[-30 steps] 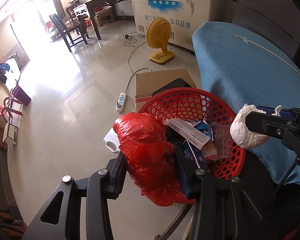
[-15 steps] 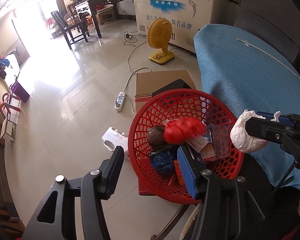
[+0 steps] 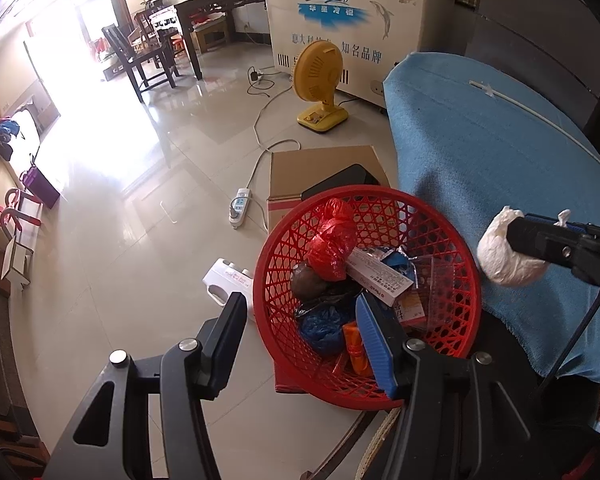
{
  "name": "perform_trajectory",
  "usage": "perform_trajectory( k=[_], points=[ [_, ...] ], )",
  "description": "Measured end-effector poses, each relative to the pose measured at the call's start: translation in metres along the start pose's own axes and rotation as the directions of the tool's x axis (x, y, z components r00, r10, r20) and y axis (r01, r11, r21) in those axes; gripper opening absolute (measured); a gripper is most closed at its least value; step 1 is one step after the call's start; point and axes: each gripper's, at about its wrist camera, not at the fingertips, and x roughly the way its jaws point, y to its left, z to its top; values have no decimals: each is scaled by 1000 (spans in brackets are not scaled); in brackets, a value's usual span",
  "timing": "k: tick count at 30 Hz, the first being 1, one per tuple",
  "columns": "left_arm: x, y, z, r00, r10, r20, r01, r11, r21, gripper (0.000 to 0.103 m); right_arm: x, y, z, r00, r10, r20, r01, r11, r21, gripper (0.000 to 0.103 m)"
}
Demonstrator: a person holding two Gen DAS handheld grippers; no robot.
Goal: Collect trash
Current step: 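Open the right tool to drop the white tissue into the red basket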
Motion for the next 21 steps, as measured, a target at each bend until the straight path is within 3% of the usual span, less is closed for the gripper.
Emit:
perform_trajectory(
  k=[9, 12, 21],
  points=[
    [-17, -15, 14, 999, 29, 38, -31, 999, 33, 58, -35, -21, 5, 996, -35, 78, 31, 998, 53, 36],
    [-26, -23, 18, 997, 39, 70, -42, 998, 53, 73, -49, -29, 5, 993, -48, 109, 40, 997, 71, 36],
    [-42, -47, 26, 991, 52, 124, -66, 992, 110, 73, -83, -39, 1, 974, -132, 182, 120, 990, 74, 37]
  ],
)
